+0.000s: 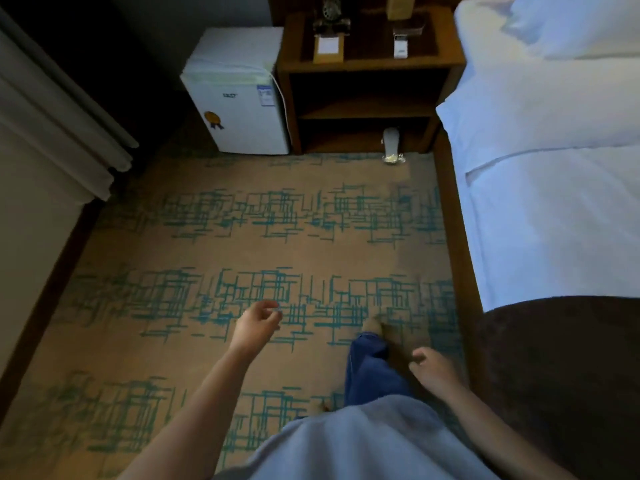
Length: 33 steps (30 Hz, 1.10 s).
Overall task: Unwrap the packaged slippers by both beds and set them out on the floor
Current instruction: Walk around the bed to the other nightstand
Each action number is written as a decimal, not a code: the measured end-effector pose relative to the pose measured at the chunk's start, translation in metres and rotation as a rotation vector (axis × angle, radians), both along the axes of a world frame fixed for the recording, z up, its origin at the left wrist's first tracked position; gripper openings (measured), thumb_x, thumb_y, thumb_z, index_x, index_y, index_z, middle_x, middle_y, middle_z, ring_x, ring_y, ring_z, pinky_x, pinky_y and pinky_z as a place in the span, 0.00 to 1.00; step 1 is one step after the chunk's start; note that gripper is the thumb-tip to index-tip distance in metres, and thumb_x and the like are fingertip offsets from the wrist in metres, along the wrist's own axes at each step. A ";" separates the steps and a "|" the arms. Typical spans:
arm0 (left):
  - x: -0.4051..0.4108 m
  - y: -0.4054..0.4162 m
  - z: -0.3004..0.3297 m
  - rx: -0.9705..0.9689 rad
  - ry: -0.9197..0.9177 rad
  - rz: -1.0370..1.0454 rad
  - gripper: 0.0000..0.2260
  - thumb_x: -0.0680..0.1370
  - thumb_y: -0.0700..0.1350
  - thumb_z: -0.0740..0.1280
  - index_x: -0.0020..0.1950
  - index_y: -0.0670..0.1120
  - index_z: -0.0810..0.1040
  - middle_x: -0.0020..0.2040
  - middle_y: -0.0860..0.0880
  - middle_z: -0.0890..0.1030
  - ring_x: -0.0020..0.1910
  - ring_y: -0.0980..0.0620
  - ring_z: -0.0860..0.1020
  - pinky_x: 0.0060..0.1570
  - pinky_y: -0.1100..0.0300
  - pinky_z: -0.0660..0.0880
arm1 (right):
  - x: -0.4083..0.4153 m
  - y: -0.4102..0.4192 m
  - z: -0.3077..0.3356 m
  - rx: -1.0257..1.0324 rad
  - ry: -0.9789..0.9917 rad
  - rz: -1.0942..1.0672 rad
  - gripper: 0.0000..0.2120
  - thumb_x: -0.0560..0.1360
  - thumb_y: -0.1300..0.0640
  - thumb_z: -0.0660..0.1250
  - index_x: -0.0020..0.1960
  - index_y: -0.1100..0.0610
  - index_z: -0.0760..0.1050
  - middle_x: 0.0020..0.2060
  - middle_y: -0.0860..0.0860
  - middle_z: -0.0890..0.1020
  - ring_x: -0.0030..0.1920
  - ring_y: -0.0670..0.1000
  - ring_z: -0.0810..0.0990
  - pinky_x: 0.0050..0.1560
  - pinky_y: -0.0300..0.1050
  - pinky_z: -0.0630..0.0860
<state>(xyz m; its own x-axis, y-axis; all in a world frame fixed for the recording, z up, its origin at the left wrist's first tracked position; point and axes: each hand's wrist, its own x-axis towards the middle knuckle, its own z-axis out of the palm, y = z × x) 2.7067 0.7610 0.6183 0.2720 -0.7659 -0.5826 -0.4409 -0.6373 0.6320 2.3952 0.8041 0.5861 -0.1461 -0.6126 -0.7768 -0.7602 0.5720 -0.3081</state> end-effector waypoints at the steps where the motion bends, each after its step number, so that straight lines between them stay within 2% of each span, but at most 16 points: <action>1: -0.004 -0.019 -0.003 -0.003 0.003 -0.003 0.04 0.75 0.43 0.64 0.49 0.49 0.75 0.44 0.47 0.82 0.42 0.47 0.82 0.44 0.56 0.75 | -0.003 -0.018 -0.001 -0.003 0.001 -0.004 0.15 0.76 0.56 0.61 0.62 0.55 0.73 0.60 0.56 0.78 0.60 0.56 0.76 0.55 0.43 0.71; 4: -0.017 -0.069 -0.012 0.025 0.002 -0.013 0.05 0.75 0.42 0.65 0.50 0.48 0.75 0.44 0.45 0.82 0.42 0.45 0.82 0.47 0.54 0.75 | -0.015 -0.081 0.000 -0.001 0.005 0.017 0.13 0.76 0.55 0.61 0.59 0.55 0.74 0.58 0.55 0.79 0.58 0.56 0.77 0.54 0.45 0.72; 8: -0.030 -0.119 -0.018 0.077 -0.026 0.004 0.07 0.73 0.44 0.67 0.49 0.49 0.76 0.39 0.48 0.82 0.42 0.44 0.82 0.48 0.51 0.77 | -0.025 -0.167 0.011 0.001 -0.009 0.063 0.17 0.76 0.53 0.60 0.64 0.54 0.71 0.61 0.54 0.77 0.60 0.55 0.76 0.57 0.46 0.73; 11: -0.032 -0.152 -0.025 0.084 -0.036 0.035 0.09 0.69 0.46 0.67 0.49 0.47 0.77 0.39 0.43 0.82 0.40 0.43 0.82 0.49 0.48 0.79 | -0.029 -0.238 0.018 -0.026 -0.013 0.107 0.19 0.77 0.52 0.60 0.67 0.54 0.69 0.63 0.54 0.77 0.60 0.54 0.76 0.58 0.47 0.73; 14: -0.035 -0.181 -0.024 0.103 -0.034 0.045 0.06 0.74 0.40 0.66 0.50 0.45 0.77 0.38 0.44 0.81 0.35 0.46 0.80 0.42 0.56 0.77 | -0.031 -0.295 0.025 -0.028 -0.056 0.105 0.19 0.78 0.52 0.60 0.68 0.54 0.67 0.63 0.54 0.75 0.58 0.54 0.77 0.58 0.49 0.75; 16: -0.034 -0.210 -0.027 0.127 -0.038 0.022 0.05 0.74 0.40 0.65 0.48 0.47 0.76 0.37 0.47 0.81 0.34 0.50 0.79 0.37 0.61 0.73 | -0.031 -0.331 0.025 -0.032 -0.077 0.094 0.20 0.78 0.52 0.60 0.69 0.54 0.66 0.63 0.54 0.75 0.55 0.53 0.77 0.56 0.49 0.76; 17: -0.033 -0.226 -0.030 0.140 -0.040 0.006 0.05 0.74 0.40 0.65 0.48 0.48 0.76 0.37 0.48 0.81 0.35 0.50 0.80 0.37 0.61 0.73 | -0.029 -0.347 0.023 -0.031 -0.080 0.092 0.20 0.78 0.52 0.60 0.69 0.54 0.67 0.63 0.54 0.75 0.54 0.52 0.77 0.54 0.48 0.76; 21: -0.017 -0.304 -0.046 0.178 -0.045 -0.074 0.05 0.74 0.40 0.66 0.47 0.50 0.75 0.38 0.45 0.82 0.42 0.42 0.82 0.44 0.56 0.74 | -0.017 -0.399 0.009 0.000 -0.074 0.040 0.20 0.78 0.52 0.60 0.69 0.54 0.66 0.64 0.54 0.75 0.53 0.51 0.77 0.51 0.43 0.73; 27: 0.006 -0.443 -0.037 0.199 -0.061 -0.209 0.06 0.74 0.42 0.64 0.50 0.49 0.76 0.42 0.44 0.83 0.42 0.45 0.82 0.35 0.61 0.71 | 0.003 -0.451 0.008 0.035 -0.043 -0.076 0.19 0.78 0.54 0.61 0.67 0.57 0.69 0.62 0.55 0.76 0.61 0.55 0.75 0.60 0.47 0.71; 30: 0.002 -0.506 -0.032 0.187 -0.053 -0.260 0.09 0.74 0.44 0.64 0.53 0.49 0.76 0.41 0.46 0.82 0.40 0.49 0.81 0.37 0.61 0.72 | 0.010 -0.474 0.007 0.019 -0.022 -0.145 0.14 0.78 0.56 0.60 0.62 0.59 0.72 0.58 0.57 0.79 0.58 0.56 0.77 0.56 0.45 0.71; 33: -0.014 -0.561 -0.029 0.186 -0.019 -0.288 0.07 0.75 0.44 0.62 0.51 0.49 0.76 0.44 0.45 0.82 0.39 0.50 0.80 0.38 0.61 0.73 | 0.010 -0.499 0.005 -0.008 -0.020 -0.240 0.15 0.77 0.58 0.61 0.62 0.59 0.73 0.57 0.58 0.79 0.57 0.57 0.77 0.56 0.45 0.70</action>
